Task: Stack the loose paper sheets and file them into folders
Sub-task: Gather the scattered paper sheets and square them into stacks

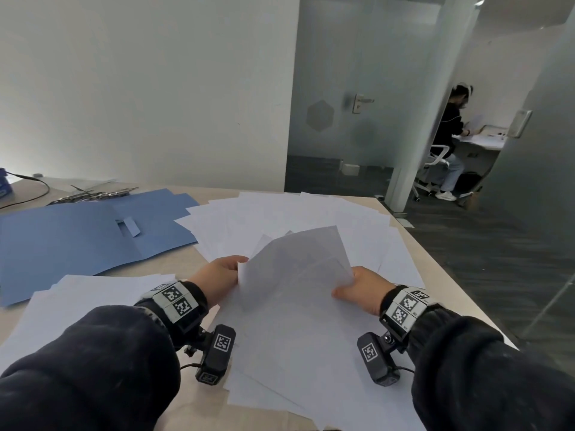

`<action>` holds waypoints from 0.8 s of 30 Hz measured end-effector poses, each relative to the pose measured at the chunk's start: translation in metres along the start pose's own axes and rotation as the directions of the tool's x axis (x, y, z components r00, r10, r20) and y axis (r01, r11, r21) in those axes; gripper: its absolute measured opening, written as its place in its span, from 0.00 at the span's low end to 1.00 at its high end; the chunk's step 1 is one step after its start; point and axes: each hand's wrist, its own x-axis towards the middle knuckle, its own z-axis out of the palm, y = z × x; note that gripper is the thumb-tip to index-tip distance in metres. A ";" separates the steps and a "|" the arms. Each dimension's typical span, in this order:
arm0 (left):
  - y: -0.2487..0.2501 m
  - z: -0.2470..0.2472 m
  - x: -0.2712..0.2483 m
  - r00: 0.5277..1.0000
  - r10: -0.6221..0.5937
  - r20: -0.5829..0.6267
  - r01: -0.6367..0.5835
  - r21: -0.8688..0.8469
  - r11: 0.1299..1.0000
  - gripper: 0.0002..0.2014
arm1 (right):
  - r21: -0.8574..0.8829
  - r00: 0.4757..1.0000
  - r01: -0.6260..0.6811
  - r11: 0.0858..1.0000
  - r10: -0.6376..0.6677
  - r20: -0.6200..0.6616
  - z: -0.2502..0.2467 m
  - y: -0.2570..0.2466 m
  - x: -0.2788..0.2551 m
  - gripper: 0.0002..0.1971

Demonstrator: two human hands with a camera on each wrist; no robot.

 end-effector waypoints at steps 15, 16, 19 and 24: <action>-0.023 0.023 0.009 0.990 -0.141 -0.029 0.121 -0.360 0.925 0.21 | 0.491 0.956 0.090 0.867 0.063 -0.286 -0.006 0.016 0.012 0.14; -0.023 0.026 0.008 0.986 -0.141 -0.087 0.102 -0.357 0.928 0.20 | 0.510 0.961 0.102 0.854 0.049 -0.273 -0.003 0.014 0.012 0.15; -0.023 0.032 0.007 0.976 -0.175 -0.128 0.108 -0.413 0.904 0.15 | 0.556 0.958 0.115 0.823 0.056 -0.280 0.005 0.010 0.008 0.20; -0.026 0.030 0.006 0.962 -0.268 -0.056 0.217 -0.439 0.872 0.14 | 0.657 0.967 -0.081 0.750 0.218 -0.129 0.012 0.012 0.002 0.13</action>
